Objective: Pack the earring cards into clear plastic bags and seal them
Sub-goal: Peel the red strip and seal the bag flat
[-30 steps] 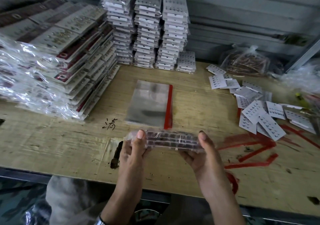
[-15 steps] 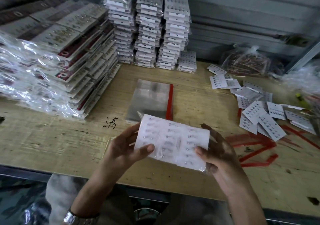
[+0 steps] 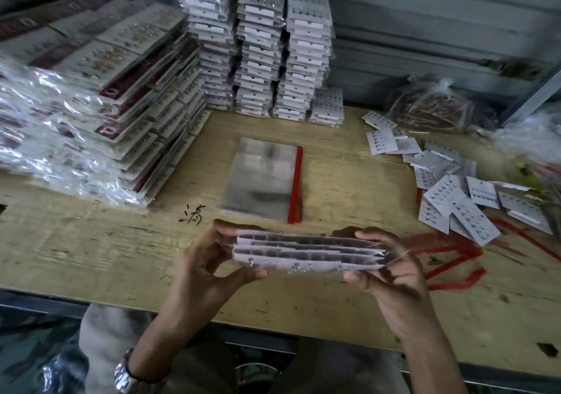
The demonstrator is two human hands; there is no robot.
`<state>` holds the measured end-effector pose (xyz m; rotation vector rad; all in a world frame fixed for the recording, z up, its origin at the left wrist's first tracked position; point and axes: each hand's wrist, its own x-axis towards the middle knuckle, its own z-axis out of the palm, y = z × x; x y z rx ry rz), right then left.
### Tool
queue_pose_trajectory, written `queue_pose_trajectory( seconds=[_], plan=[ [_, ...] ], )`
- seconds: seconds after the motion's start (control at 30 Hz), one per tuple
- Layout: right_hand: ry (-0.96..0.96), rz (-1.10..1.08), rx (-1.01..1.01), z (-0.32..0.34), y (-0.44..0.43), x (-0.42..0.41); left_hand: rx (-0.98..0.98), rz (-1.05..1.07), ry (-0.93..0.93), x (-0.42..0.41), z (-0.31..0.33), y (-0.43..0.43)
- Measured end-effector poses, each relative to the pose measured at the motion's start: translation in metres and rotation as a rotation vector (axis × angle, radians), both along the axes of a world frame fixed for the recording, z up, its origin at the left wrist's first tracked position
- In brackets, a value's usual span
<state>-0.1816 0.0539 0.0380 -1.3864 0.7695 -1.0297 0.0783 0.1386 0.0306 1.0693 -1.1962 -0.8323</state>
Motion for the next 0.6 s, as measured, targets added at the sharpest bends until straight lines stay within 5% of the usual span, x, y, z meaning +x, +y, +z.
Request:
queue_pose_trajectory(
  seconds=[0.23,0.6],
  plan=[
    [-0.02,0.091,-0.058,0.01,0.002,0.003,-0.085,0.019,-0.005,-0.005,0.007,0.002],
    [-0.045,-0.102,0.145,0.015,0.006,0.019,0.329,0.091,0.369,-0.024,0.011,0.003]
  ],
)
